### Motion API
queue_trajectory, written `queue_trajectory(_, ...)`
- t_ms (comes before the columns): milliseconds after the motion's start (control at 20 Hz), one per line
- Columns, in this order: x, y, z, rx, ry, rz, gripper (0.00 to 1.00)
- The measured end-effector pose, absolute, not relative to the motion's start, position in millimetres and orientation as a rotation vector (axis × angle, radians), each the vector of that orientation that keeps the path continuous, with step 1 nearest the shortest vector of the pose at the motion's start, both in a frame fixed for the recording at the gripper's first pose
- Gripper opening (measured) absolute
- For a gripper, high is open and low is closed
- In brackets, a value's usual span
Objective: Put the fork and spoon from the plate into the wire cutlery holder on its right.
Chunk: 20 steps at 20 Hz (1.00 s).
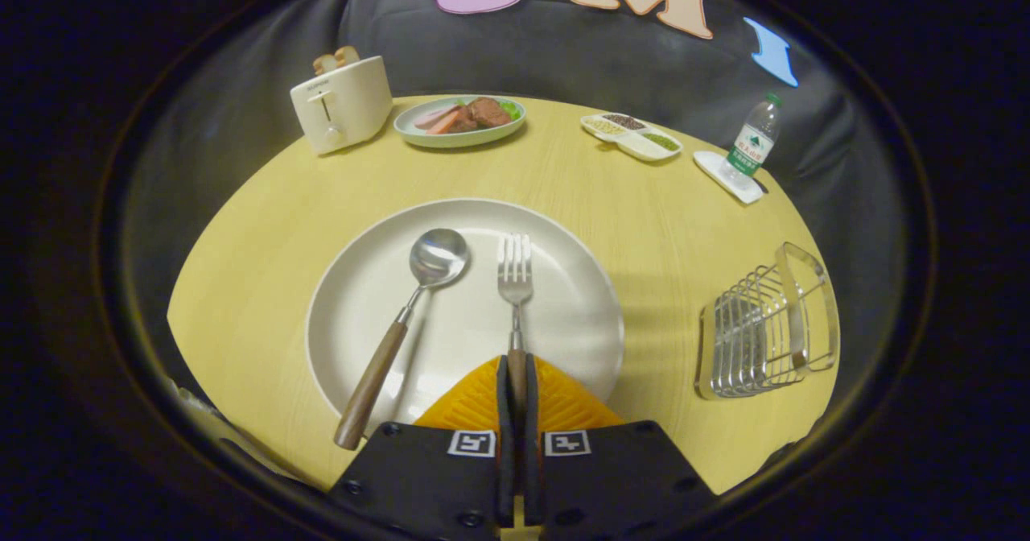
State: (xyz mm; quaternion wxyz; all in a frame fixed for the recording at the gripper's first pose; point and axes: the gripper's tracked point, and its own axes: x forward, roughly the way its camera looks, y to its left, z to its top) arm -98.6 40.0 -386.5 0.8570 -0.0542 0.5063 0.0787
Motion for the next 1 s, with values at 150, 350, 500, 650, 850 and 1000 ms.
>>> queue_trajectory(150,-101.9,37.9,-386.3,-0.107,1.084,0.17,0.08)
queue_trajectory(350,-95.6,36.5,-370.3,-0.094,1.08,0.185,0.08)
queue_trajectory(500,-87.3,32.6,-353.2,-0.105,1.071,0.204,0.08)
queue_trajectory(650,-81.0,26.0,-337.6,-0.107,1.061,0.217,0.08)
queue_trajectory(850,-76.8,10.5,-320.6,-0.116,1.054,0.211,0.08)
queue_trajectory(1000,-75.5,-1.0,-311.5,-0.113,1.055,0.202,0.08)
